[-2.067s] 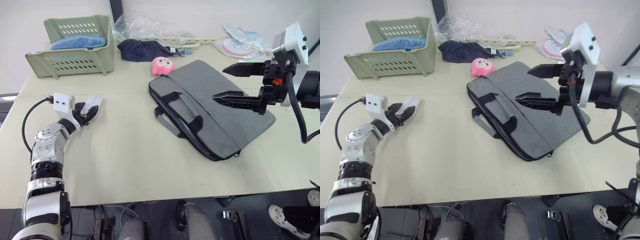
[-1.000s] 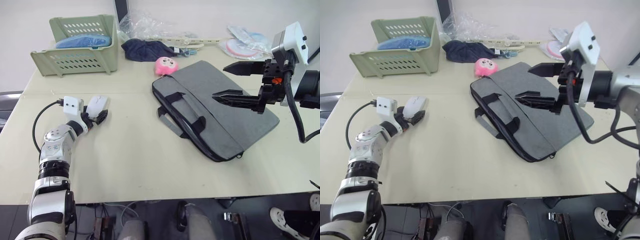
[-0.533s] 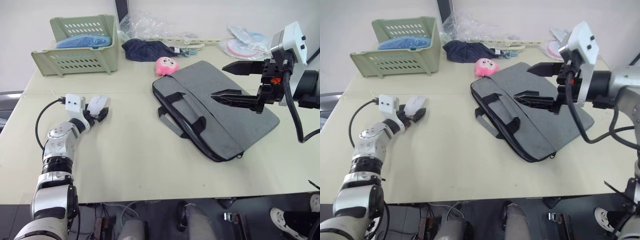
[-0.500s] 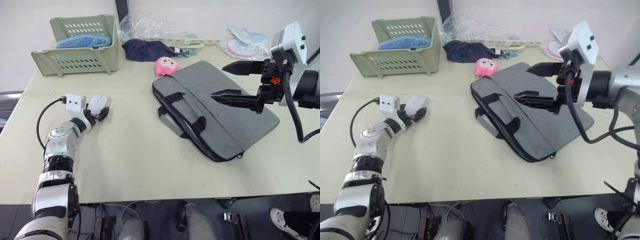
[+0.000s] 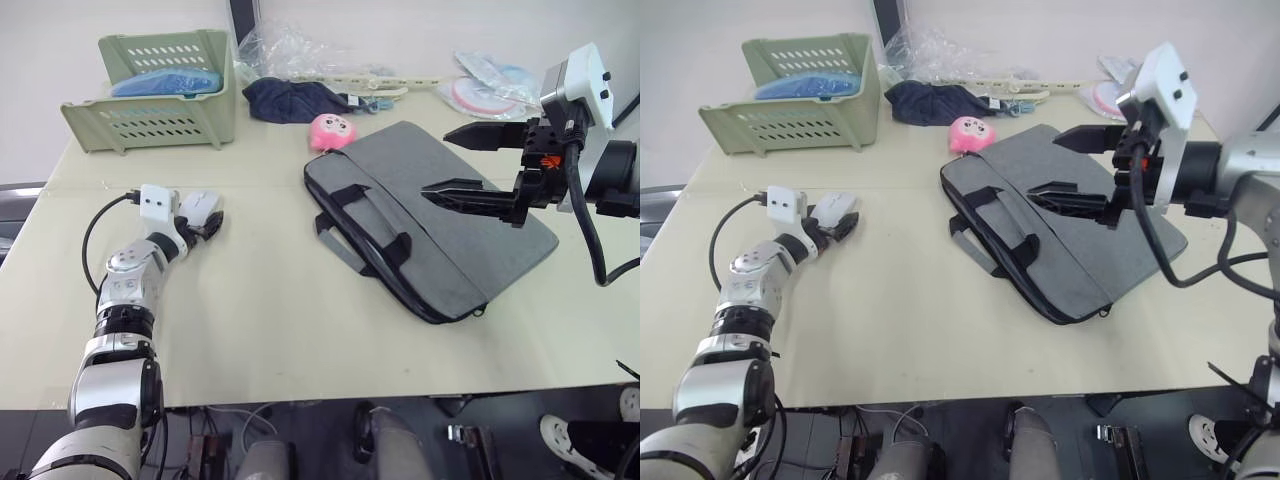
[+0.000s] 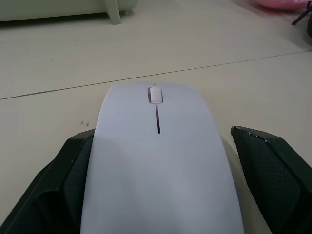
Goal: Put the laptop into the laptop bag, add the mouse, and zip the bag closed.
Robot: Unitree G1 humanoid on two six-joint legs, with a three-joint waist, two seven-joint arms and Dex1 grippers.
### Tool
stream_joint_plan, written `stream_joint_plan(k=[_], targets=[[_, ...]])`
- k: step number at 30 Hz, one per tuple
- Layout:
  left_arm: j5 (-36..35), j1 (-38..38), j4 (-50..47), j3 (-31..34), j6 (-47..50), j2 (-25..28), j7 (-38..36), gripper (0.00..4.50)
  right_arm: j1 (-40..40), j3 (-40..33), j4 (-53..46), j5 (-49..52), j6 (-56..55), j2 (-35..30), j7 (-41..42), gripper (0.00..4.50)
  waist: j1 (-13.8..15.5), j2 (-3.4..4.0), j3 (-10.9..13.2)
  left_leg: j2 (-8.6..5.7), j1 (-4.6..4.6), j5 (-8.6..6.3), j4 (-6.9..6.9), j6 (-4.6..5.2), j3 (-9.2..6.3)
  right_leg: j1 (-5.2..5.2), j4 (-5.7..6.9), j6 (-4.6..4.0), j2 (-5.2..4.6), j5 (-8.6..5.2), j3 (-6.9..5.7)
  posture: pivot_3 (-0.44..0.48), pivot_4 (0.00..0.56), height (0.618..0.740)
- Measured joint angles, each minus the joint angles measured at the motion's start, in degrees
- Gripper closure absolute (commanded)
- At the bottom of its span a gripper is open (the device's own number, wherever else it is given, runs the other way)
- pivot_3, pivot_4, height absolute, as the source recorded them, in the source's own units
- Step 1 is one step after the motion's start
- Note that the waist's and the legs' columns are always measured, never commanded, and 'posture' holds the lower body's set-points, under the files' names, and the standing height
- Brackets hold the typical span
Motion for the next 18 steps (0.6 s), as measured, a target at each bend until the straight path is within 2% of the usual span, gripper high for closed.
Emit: stream_joint_plan(k=[8,9,11,13,18], targets=[[-0.19,3.11,-4.30,0.53,1.09,0.35,-0.15,0.15,0.00,0.00,-0.03,-0.01,-0.05,0.32,0.00,0.00,-0.13,0.00,0.00,0.02,0.02,0.00,-0.01,0.00,0.01,0.00,0.01,0.00,0.01,0.00,0.00,0.000,0.150,0.740],[-0.32,3.36,-4.72,0.74,1.42,0.37,-0.18,0.53,0.01,0.00,-0.03,-0.02,-0.08,0.36,0.00,0.00,-0.12,0.00,0.00,0.02,0.02,0.00,0.00,0.00,0.01,0.00,0.02,0.00,0.01,0.00,0.01,0.000,0.150,0.740],[-0.39,3.42,-4.88,0.82,1.53,0.38,-0.12,0.92,0.01,0.00,-0.02,-0.04,-0.14,0.39,0.00,0.00,-0.12,0.00,0.00,0.02,0.02,0.00,0.00,0.00,0.01,0.00,0.02,0.00,0.01,0.00,0.01,0.000,0.150,0.740],[-0.59,3.44,-4.94,0.91,1.68,0.38,-0.05,1.69,0.01,0.00,-0.02,-0.04,-0.18,0.44,0.00,0.00,-0.12,0.00,0.00,0.02,0.02,0.00,0.00,0.00,0.01,0.00,0.02,0.00,0.01,0.00,0.01,0.000,0.150,0.740],[-0.96,3.47,-4.97,0.91,1.64,0.37,-0.20,1.66,0.01,0.00,-0.02,-0.04,-0.51,0.45,0.00,0.00,-0.11,0.00,0.00,0.02,0.02,0.00,0.00,0.00,0.01,0.00,0.02,0.00,0.01,0.00,0.01,0.000,0.150,0.740]])
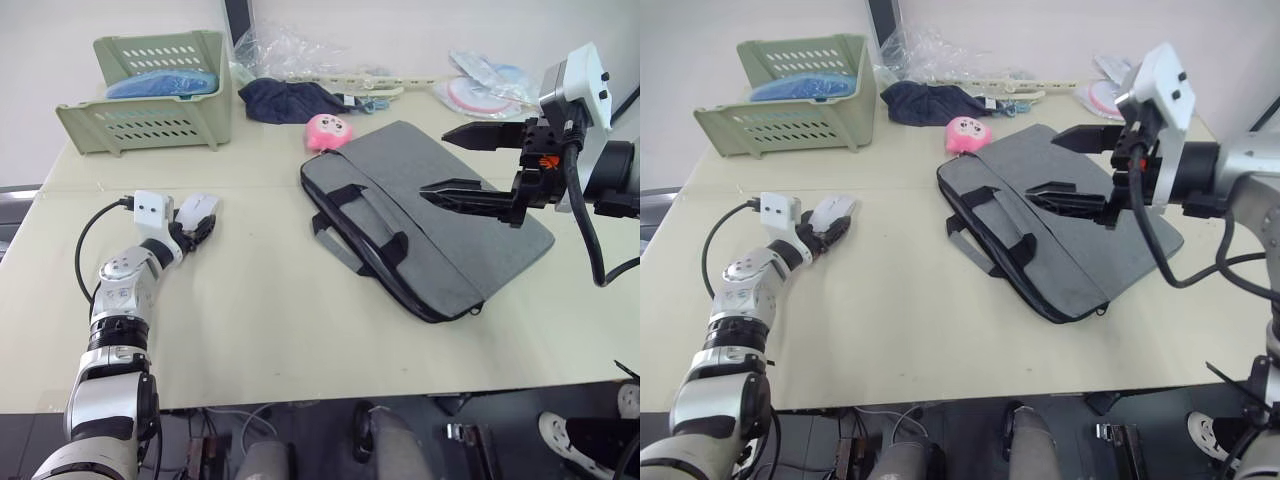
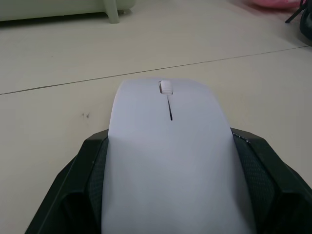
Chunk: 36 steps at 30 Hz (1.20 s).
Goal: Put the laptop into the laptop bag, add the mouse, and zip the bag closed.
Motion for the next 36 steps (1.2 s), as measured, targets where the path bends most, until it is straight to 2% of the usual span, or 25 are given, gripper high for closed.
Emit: stream_joint_plan(k=[9,14,18,22,26,27,29,36], targets=[[-0.35,0.71,-1.34,-0.10,0.48,-0.15,-0.50,1.66,1.74,0.02,-0.25,-0.66,-0.54,0.53,-1.39,0.00,0.07,0.00,0.00,-0.01,-0.01,0.00,0.00,0.00,0.00,0.00,0.00,0.00,-0.01,0.00,0.00,0.000,0.150,0.740],[-0.71,4.01,-7.44,-0.57,2.82,-0.47,-1.17,1.66,5.06,1.93,-2.66,-3.77,-0.64,3.20,-6.28,0.00,0.07,0.00,0.00,-0.01,-0.01,0.00,0.01,0.00,0.00,0.00,0.01,0.00,-0.02,0.00,0.01,0.000,0.150,0.740],[-2.29,9.35,-16.97,-0.87,6.50,-1.32,-2.74,1.66,6.21,4.41,-6.76,-6.75,2.06,14.56,-18.77,0.00,-0.27,-0.02,-0.01,0.06,-0.01,0.00,0.02,-0.01,-0.02,-0.06,0.10,0.00,-0.01,0.00,0.00,0.000,0.150,0.740],[-3.39,13.10,-24.37,-1.15,10.54,-1.53,-3.30,1.66,8.28,8.49,-10.99,-11.16,3.23,20.47,-27.94,0.00,-0.10,-0.02,-0.01,0.02,0.02,0.00,0.15,-0.01,-0.14,-0.09,0.09,-0.01,-0.02,0.00,-0.02,0.000,0.150,0.740],[-5.17,15.72,-32.12,-1.23,14.22,-1.12,-5.03,1.66,11.28,11.27,-13.02,-15.06,3.46,29.23,-36.41,0.00,0.08,-0.06,-0.04,0.04,0.01,0.00,0.22,-0.01,-0.23,-0.09,0.11,-0.01,0.00,0.00,-0.06,0.000,0.150,0.740],[-5.73,15.93,-34.92,-1.30,15.29,-0.95,-5.90,1.66,13.07,13.86,-13.36,-16.63,3.50,31.37,-38.64,0.00,0.10,-0.05,-0.04,0.02,-0.01,0.00,0.22,-0.01,-0.27,-0.09,0.09,-0.01,0.00,0.00,-0.07,0.000,0.150,0.740],[-6.45,15.96,-37.42,-1.27,16.48,-0.16,-6.54,1.66,14.38,16.03,-13.39,-18.13,3.57,32.38,-40.04,0.00,0.08,-0.05,-0.04,-0.03,0.00,0.00,0.23,-0.01,-0.25,-0.09,0.06,-0.01,-0.02,0.00,-0.04,0.000,0.150,0.740],[-8.89,16.13,-43.65,-1.22,20.85,0.51,-7.65,1.66,20.84,16.23,-10.99,-24.82,0.11,35.62,-43.95,0.00,-0.21,-0.05,-0.04,-0.01,-0.01,0.00,0.18,-0.01,-0.20,-0.07,0.06,-0.02,0.01,0.00,0.00,0.000,0.150,0.740]])
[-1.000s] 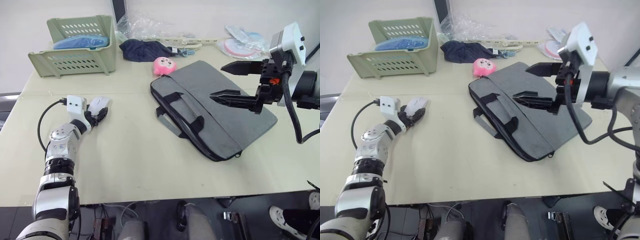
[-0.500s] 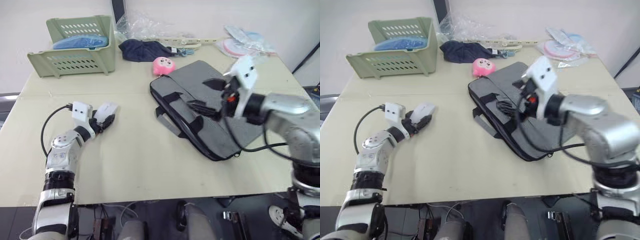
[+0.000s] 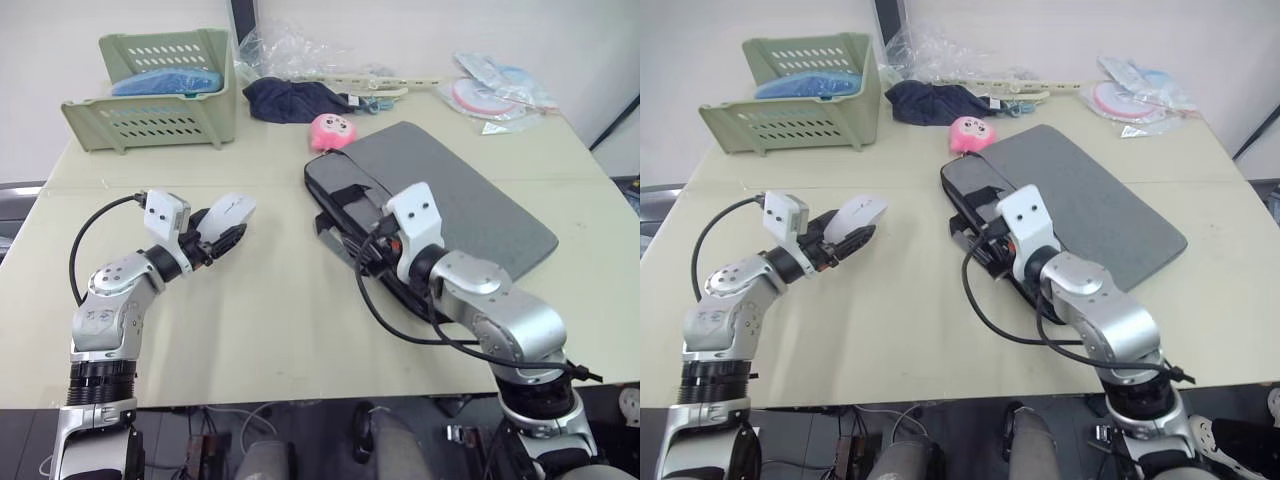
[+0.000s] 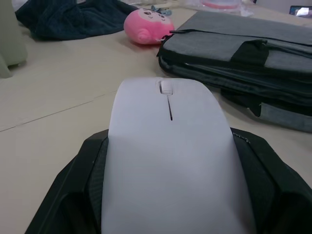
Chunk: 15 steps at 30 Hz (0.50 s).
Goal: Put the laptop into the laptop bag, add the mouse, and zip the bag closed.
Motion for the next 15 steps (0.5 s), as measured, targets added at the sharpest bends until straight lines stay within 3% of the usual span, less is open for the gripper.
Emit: stream_joint_plan(k=[15], targets=[[-0.76,0.34,-1.25,-1.24,2.41,-0.05,-0.24,1.66,1.10,-0.42,4.92,-6.21,-5.47,4.80,-0.03,0.00,-1.18,0.00,0.00,0.03,0.02,0.00,-0.22,0.00,0.03,0.00,0.00,-0.02,0.04,-0.01,0.04,0.000,0.150,0.740]])
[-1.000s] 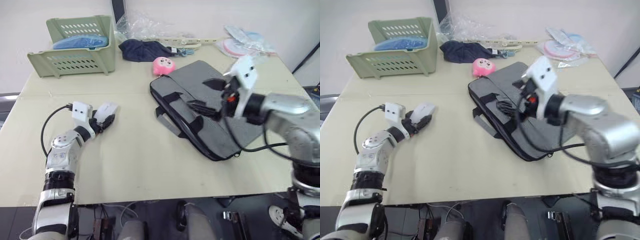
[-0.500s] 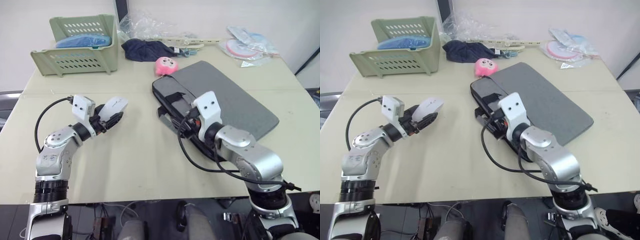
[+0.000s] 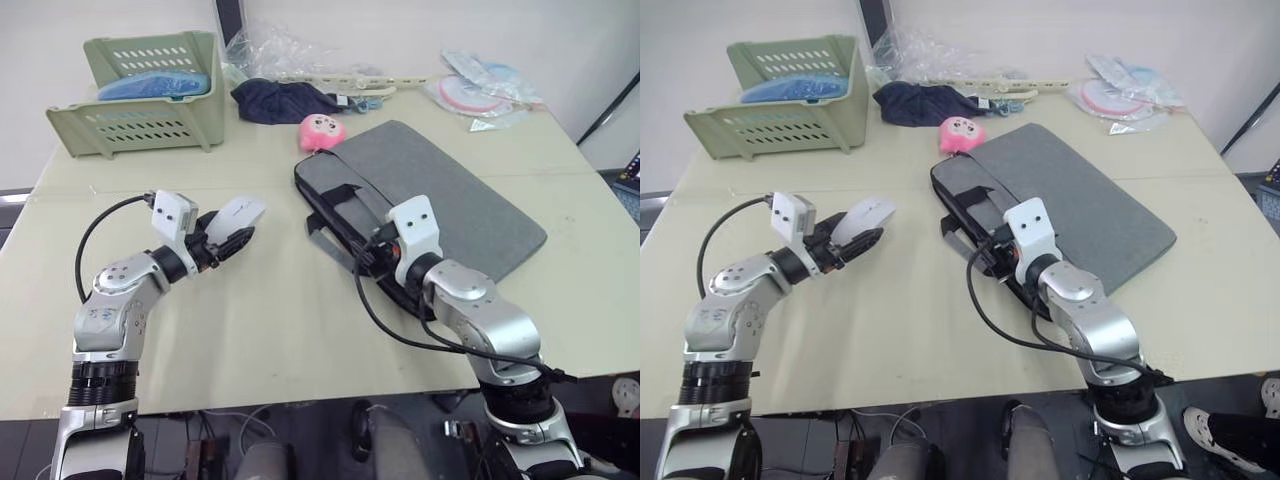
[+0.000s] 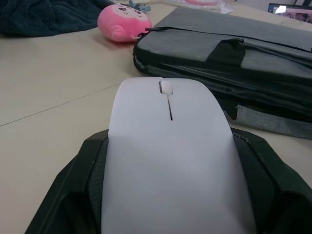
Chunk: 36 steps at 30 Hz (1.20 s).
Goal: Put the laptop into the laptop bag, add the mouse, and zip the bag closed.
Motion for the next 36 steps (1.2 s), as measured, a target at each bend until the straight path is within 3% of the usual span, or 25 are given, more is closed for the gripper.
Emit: stream_joint_plan(k=[15,36], targets=[[-0.17,0.55,-1.23,-0.01,0.56,-0.29,0.45,1.66,0.75,6.68,2.52,-9.26,-9.69,-1.65,0.87,0.00,0.01,0.00,0.00,-0.01,0.00,0.00,-0.02,0.00,0.01,0.00,-0.01,0.00,-0.01,0.00,0.03,0.000,0.150,0.740],[-0.17,1.39,-2.20,0.01,0.52,-1.26,1.68,1.66,1.66,8.82,9.72,-17.22,-17.65,-2.03,1.50,0.00,0.05,0.00,0.00,0.01,-0.01,0.00,-0.02,0.00,0.00,0.00,-0.02,0.00,-0.02,0.00,0.04,0.000,0.150,0.740]])
